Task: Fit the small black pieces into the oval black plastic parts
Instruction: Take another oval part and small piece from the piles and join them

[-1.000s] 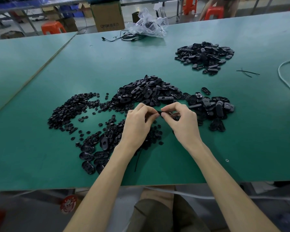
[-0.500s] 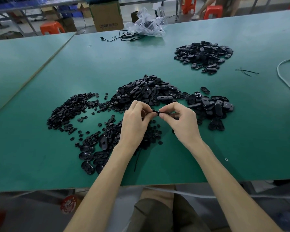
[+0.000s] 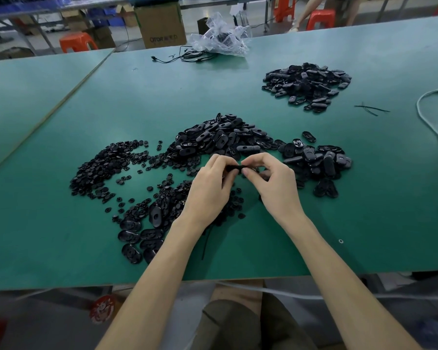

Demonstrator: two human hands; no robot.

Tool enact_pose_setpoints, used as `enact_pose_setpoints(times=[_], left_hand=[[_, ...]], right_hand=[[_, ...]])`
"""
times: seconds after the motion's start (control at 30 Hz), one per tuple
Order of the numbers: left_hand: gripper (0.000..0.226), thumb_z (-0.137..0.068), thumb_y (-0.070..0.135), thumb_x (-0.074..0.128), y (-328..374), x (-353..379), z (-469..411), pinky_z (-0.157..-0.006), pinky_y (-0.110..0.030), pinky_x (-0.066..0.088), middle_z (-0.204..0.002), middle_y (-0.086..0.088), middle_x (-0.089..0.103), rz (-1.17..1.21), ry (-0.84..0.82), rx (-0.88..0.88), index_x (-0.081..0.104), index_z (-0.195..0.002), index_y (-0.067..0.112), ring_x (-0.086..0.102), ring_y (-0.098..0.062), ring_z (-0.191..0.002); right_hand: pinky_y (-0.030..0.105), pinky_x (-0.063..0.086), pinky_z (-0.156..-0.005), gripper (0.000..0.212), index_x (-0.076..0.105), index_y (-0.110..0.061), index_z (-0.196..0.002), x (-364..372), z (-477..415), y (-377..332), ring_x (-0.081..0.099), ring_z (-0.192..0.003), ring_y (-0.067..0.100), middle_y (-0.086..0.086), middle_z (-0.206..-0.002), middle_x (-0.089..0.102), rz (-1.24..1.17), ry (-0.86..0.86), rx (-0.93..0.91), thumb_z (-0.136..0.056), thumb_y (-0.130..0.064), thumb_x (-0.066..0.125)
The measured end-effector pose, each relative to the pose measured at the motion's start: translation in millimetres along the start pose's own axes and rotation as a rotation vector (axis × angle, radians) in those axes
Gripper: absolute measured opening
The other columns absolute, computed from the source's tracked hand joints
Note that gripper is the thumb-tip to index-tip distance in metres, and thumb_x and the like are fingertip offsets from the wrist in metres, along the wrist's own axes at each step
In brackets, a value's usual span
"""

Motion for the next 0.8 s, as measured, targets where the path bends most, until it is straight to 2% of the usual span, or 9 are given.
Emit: enact_pose_setpoints(times=[0.1, 0.2, 0.27, 0.33, 0.43, 0.53, 0.8], left_hand=[[0.012, -0.103, 0.017, 0.061, -1, 0, 1, -0.082, -0.033, 0.054, -0.109, 0.008, 0.059, -0.012, 0.018, 0.002, 0.064, -0.113, 0.012, 0.057, -0.008, -0.087], [0.012, -0.103, 0.018, 0.062, -3, -1, 0, -0.080, -0.022, 0.050, -0.107, 0.010, 0.059, 0.011, 0.007, -0.026, 0.065, -0.114, 0.013, 0.056, -0.003, -0.084], [0.012, -0.102, 0.015, 0.064, -5, -2, 0, -0.079, -0.012, 0.046, -0.102, 0.010, 0.062, 0.043, 0.002, -0.052, 0.067, -0.114, 0.011, 0.058, 0.003, -0.085], [0.012, -0.101, 0.011, 0.067, -10, -4, -1, -0.076, -0.007, 0.045, -0.091, 0.013, 0.067, 0.126, 0.001, -0.116, 0.070, -0.112, 0.012, 0.062, 0.006, -0.079], [0.014, -0.098, 0.005, 0.070, -17, -4, -1, -0.072, -0.013, 0.051, -0.079, 0.013, 0.073, 0.336, -0.043, -0.215, 0.071, -0.104, 0.017, 0.068, 0.001, -0.068], [0.019, -0.095, 0.000, 0.070, -15, -3, -2, -0.071, -0.015, 0.054, -0.078, 0.011, 0.076, 0.514, -0.085, -0.250, 0.073, -0.100, 0.018, 0.070, 0.000, -0.069], [0.011, -0.095, 0.007, 0.073, -21, 4, 0, -0.076, -0.018, 0.056, -0.086, -0.001, 0.079, 0.620, -0.151, -0.319, 0.075, -0.105, 0.007, 0.072, -0.008, -0.076]], right_hand=[[0.031, 0.055, -0.087, 0.017, 0.074, -0.025, -0.104, -1, -1, 1, 0.068, -0.097, 0.010, -0.009, -0.101, 0.075, 0.007, 0.013, 0.005, -0.094, -0.011, 0.075], [0.040, 0.055, -0.092, 0.015, 0.075, -0.027, -0.100, -3, 0, 2, 0.069, -0.100, 0.012, -0.011, -0.096, 0.076, 0.008, 0.025, 0.006, -0.094, -0.013, 0.075], [0.043, 0.055, -0.091, 0.015, 0.075, -0.030, -0.097, -4, 0, 1, 0.070, -0.099, 0.012, -0.011, -0.094, 0.076, 0.003, 0.034, 0.007, -0.094, -0.015, 0.076], [0.043, 0.056, -0.090, 0.013, 0.075, -0.029, -0.098, -5, 0, 0, 0.070, -0.096, 0.010, -0.011, -0.093, 0.076, -0.008, 0.049, 0.006, -0.094, -0.017, 0.077], [0.038, 0.057, -0.088, 0.009, 0.077, -0.023, -0.101, -6, 1, -1, 0.071, -0.093, 0.007, -0.011, -0.093, 0.076, -0.023, 0.052, 0.004, -0.093, -0.018, 0.077], [0.035, 0.058, -0.087, 0.009, 0.078, -0.021, -0.103, -8, 1, -3, 0.071, -0.094, 0.007, -0.010, -0.094, 0.077, -0.052, 0.059, 0.001, -0.094, -0.018, 0.076], [0.035, 0.058, -0.087, 0.010, 0.078, -0.021, -0.102, -8, 1, -3, 0.071, -0.094, 0.005, -0.011, -0.094, 0.077, -0.063, 0.064, 0.005, -0.095, -0.015, 0.075]])
Point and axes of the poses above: each hand's wrist, its own z-axis away from the middle knuckle, its own x-axis out of the palm, y = z × x, the point moved 8 cm from there along -z, towards the middle knuckle
